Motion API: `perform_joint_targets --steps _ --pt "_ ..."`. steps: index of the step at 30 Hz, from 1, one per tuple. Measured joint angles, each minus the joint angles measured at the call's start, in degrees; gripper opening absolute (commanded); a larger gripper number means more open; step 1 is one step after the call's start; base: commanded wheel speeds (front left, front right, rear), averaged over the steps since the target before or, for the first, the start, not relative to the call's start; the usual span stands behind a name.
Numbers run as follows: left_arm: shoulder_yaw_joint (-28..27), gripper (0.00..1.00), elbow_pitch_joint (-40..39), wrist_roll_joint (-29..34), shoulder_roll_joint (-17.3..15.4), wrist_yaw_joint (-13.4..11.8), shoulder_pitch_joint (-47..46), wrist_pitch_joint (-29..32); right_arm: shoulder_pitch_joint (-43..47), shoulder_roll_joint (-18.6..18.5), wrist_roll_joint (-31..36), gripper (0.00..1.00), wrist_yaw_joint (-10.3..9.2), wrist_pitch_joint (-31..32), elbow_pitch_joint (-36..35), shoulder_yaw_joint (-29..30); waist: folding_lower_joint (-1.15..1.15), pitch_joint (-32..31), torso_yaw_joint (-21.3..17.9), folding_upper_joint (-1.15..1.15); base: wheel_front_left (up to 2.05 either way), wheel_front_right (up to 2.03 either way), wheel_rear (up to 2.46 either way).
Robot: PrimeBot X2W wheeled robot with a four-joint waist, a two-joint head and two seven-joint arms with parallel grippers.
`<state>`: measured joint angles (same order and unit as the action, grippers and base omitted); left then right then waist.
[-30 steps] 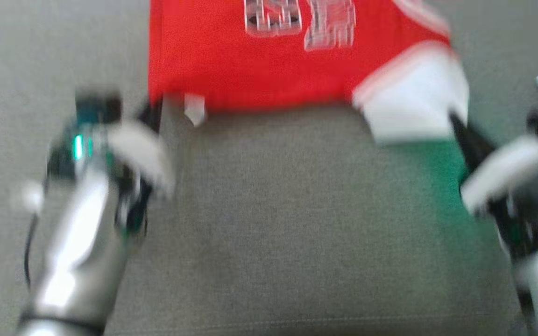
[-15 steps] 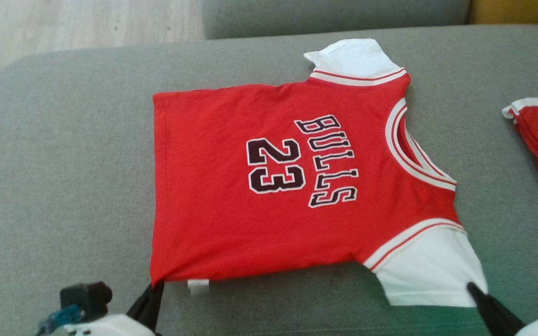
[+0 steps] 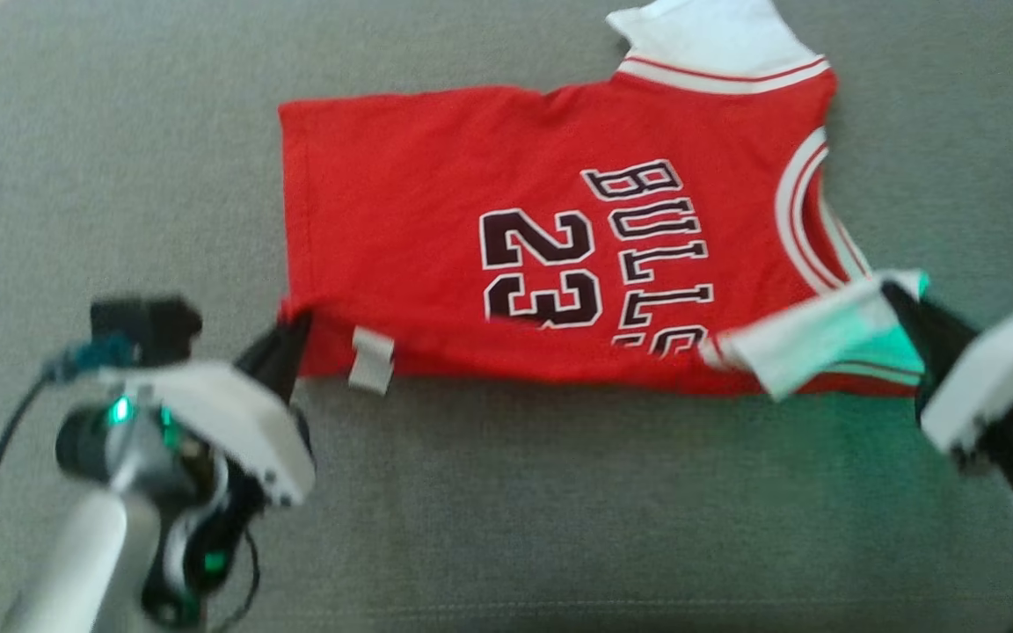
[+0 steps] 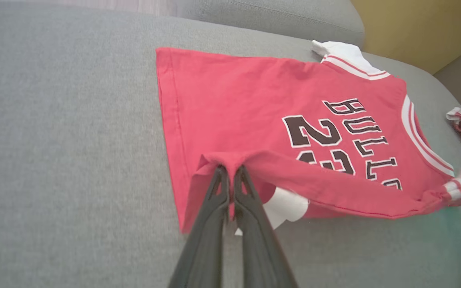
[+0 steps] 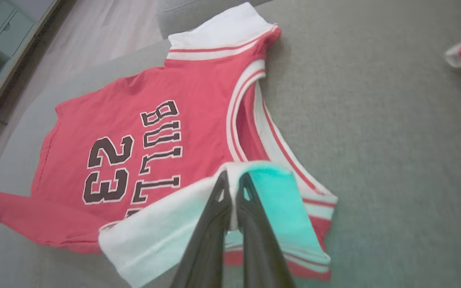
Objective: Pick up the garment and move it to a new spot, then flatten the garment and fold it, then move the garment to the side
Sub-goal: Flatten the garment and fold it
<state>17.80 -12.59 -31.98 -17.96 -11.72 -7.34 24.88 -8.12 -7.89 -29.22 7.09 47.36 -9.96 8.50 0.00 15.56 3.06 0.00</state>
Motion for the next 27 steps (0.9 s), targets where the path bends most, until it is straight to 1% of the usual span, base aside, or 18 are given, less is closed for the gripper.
perform_joint_targets --steps 3,5,6,7,8,9,13,16,19,22,23,25,27 --pt "0.4 0.0 3.89 0.55 0.18 0.18 -4.71 1.59 -5.73 -1.19 1.69 0.0 0.0 0.63 3.63 -1.08 0.0 1.29 0.74 0.0 0.0 0.0 0.0" --pt "0.71 0.0 6.78 0.92 0.22 0.15 -6.52 2.8 -8.69 -2.09 2.43 0.0 0.0 0.65 5.98 -2.81 0.0 1.97 1.07 0.0 0.0 0.0 0.0" --pt "1.02 0.0 8.18 1.13 0.25 0.12 -7.12 3.05 -9.95 -2.21 2.49 0.4 0.0 0.65 7.24 -3.69 0.0 2.26 1.15 0.0 0.0 0.0 0.0" --pt "1.48 0.26 9.47 1.59 0.2 0.12 -7.55 3.35 -10.95 -2.19 2.49 1.0 0.0 0.44 8.43 -4.37 0.0 2.49 1.16 0.0 0.0 0.0 0.0" --pt "1.88 0.5 10.44 1.97 0.24 0.13 -7.74 3.36 -11.74 -2.09 2.49 1.0 0.0 -0.66 9.46 -4.56 0.0 2.67 1.11 0.0 0.0 0.0 0.0" --pt "1.93 1.0 11.17 1.98 0.44 0.13 -7.82 3.36 -12.42 -2.13 2.49 1.0 0.01 -2.16 10.39 -4.56 0.0 2.81 1.03 0.0 0.0 0.0 0.0" --pt "1.72 1.0 11.8 2.24 0.47 -0.09 -7.94 2.38 -13.07 -3.98 2.19 1.0 0.0 -7.53 11.32 -4.83 0.0 2.53 0.75 0.0 0.0 0.0 0.0" --pt "1.01 1.0 8.37 1.92 -0.2 -0.41 -6.08 1.57 -11.4 -6.46 1.88 1.0 0.0 -8.57 9.48 -5.92 0.0 1.7 0.04 0.0 0.0 0.0 0.0" --pt "0.46 1.0 4.03 0.75 -1.19 -0.42 -1.13 2.21 -6.04 -9.53 0.87 1.0 0.01 -5.13 7.04 -7.17 0.0 0.95 -0.75 0.0 0.0 0.0 0.0" --pt "0.76 1.0 2.65 0.32 -2.54 -0.57 3.14 3.88 0.29 -12.54 0.3 1.0 0.01 -0.62 5.19 -8.56 0.0 0.88 -1.12 0.0 0.0 0.0 0.0" --pt "0.71 1.0 2.53 0.33 -2.91 -0.99 3.82 4.06 1.59 -13.21 0.27 1.0 0.01 0.3 4.83 -8.55 0.0 1.08 -1.18 0.0 0.0 0.0 0.0" --pt "0.6 1.0 2.42 0.4 -3.27 -1.46 3.86 4.36 2.13 -13.67 0.27 1.0 0.01 0.85 4.56 -7.78 0.0 1.63 -1.25 0.0 0.0 0.0 0.0" --pt "0.41 1.0 2.58 0.68 -3.34 -1.8 3.27 4.47 1.27 -13.28 0.4 1.0 0.0 1.35 4.93 -6.15 0.0 2.2 -1.29 0.0 0.0 0.0 0.0"
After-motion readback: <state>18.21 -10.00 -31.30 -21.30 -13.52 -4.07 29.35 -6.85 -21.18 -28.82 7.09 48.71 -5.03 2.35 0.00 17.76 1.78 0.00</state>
